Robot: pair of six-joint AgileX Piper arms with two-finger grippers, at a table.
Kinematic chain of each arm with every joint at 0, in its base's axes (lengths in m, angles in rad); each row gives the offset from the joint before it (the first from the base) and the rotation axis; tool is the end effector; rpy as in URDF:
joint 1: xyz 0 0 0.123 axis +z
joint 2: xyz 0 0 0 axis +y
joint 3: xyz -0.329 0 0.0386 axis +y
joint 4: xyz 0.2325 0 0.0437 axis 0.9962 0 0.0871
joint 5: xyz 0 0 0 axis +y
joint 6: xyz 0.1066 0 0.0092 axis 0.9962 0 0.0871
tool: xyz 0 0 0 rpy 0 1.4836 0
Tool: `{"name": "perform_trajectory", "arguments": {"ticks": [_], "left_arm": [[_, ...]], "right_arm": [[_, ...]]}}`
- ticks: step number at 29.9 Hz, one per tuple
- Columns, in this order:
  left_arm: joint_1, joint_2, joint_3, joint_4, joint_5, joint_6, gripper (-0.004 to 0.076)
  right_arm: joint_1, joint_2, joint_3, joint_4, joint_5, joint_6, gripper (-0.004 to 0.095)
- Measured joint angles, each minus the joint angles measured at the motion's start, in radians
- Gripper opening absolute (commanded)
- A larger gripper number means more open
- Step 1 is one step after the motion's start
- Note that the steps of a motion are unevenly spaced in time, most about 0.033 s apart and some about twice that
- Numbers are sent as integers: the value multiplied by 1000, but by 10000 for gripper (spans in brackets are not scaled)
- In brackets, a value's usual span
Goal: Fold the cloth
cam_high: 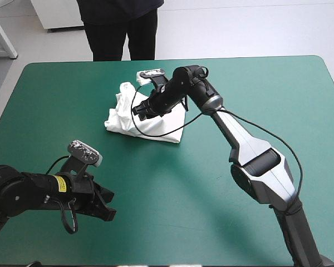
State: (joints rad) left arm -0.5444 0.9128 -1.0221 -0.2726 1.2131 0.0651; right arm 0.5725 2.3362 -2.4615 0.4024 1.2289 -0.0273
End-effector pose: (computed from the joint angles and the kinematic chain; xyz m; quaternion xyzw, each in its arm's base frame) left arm 0.0811 -0.0807 0.3883 0.2755 0.9123 -0.1959 0.2311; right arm 0.4287 0.3233 0.3228 -0.2661 0.9042 0.2643 0.2045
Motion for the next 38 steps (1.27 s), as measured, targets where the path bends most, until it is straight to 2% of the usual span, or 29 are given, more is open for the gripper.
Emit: {"name": "perform_trajectory", "arguments": {"ticks": [15,29,38], "left_arm": [[0,0,0,0,-15,-1,-22],[0,0,0,0,-25,-1,-22],[0,0,0,1,-30,-1,-22]], "right_arm": [[-156,-33,47,-34,17,56,447],[-166,-43,267,-58,-2,34,446],[-166,-23,307,44,-57,7,439]]}}
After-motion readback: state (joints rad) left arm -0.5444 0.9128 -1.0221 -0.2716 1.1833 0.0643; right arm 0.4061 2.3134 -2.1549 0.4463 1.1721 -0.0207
